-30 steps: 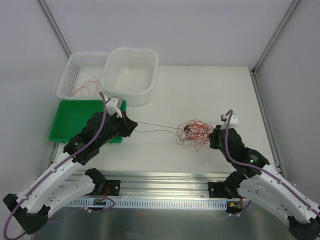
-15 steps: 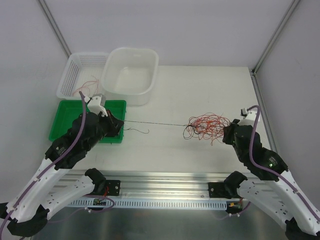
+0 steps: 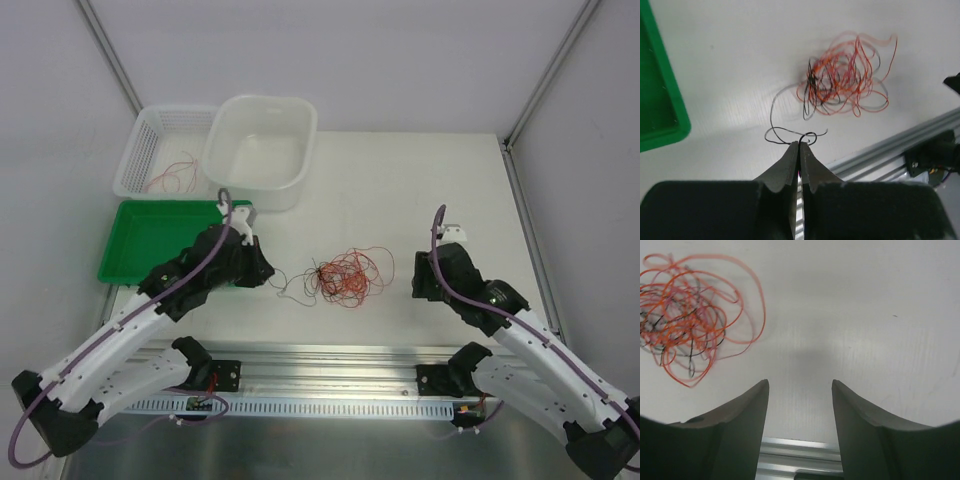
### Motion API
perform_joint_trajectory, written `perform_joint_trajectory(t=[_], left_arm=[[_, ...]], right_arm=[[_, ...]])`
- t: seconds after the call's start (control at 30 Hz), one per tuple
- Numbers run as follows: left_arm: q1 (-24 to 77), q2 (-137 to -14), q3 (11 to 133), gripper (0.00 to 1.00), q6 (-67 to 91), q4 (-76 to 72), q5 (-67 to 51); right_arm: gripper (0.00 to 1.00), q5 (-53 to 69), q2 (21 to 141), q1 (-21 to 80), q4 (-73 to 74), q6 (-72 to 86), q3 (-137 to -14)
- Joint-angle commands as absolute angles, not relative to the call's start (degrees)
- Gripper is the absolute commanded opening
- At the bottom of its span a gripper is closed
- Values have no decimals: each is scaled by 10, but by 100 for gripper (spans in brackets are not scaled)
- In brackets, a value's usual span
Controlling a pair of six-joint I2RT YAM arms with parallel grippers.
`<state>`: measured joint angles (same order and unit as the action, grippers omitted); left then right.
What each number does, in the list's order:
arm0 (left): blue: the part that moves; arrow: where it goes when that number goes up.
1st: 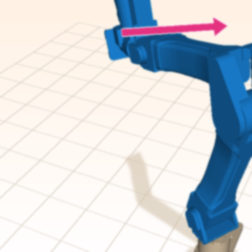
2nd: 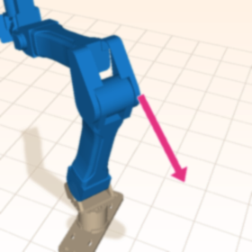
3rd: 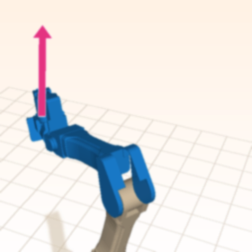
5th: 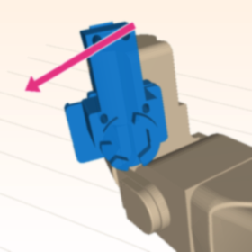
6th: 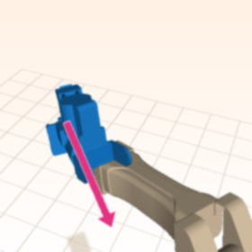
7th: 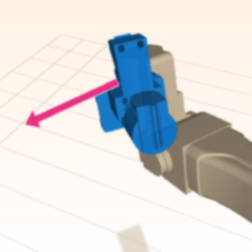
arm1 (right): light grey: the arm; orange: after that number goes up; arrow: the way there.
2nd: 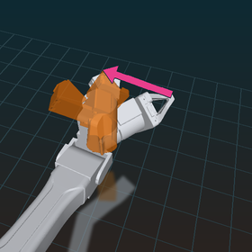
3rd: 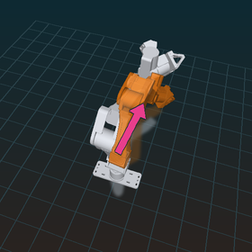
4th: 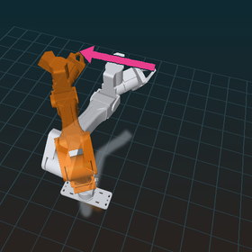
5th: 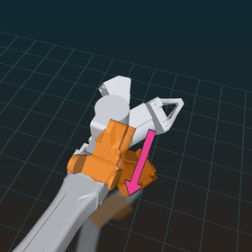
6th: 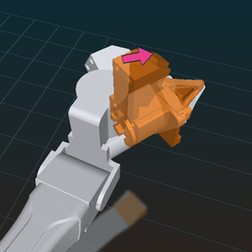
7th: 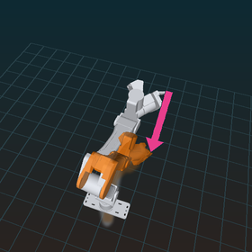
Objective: Untangle the cables
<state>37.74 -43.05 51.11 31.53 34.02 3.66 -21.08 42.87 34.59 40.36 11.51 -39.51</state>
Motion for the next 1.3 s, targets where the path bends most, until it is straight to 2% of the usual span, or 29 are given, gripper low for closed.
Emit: perform_joint_trajectory(t=[0.0, 0.17, 0.3, 0.43, 0.47, 0.53, 0.57, 0.63, 0.67, 0.8, 1.07, 1.27], left_arm=[[424, -480, 458, 0, 344, 254, -29], [449, -506, 445, 0, 360, 239, -4], [451, -503, 430, 0, 368, 236, 22], [451, -498, 402, 0, 401, 236, 63], [451, -498, 396, 9, 409, 236, 73], [452, -501, 384, 16, 420, 233, 80], [451, -507, 383, 27, 421, 229, 78], [453, -515, 390, 39, 417, 228, 74], [454, -525, 394, 51, 414, 224, 74], [455, -557, 421, 68, 392, 208, 73], [455, -686, 432, 68, 388, 116, 63], [455, -793, 444, 62, 400, 42, 61]], right_arm=[[57, -167, 408, 408, 349, 94, -419], [57, -132, 421, 470, 299, 91, -430], [57, -102, 491, 508, 223, 97, -437], [57, -126, 573, 528, 191, 96, -460], [57, -123, 590, 531, 171, 97, -464], [57, -114, 632, 533, 145, 97, -467], [57, -111, 645, 533, 128, 98, -469], [58, -113, 688, 535, 124, 100, -479], [59, -121, 699, 539, 118, 100, -486], [60, -133, 747, 541, 106, 95, -497], [60, -150, 779, 540, 105, 76, -497], [60, -156, 799, 540, 88, 80, -484]])
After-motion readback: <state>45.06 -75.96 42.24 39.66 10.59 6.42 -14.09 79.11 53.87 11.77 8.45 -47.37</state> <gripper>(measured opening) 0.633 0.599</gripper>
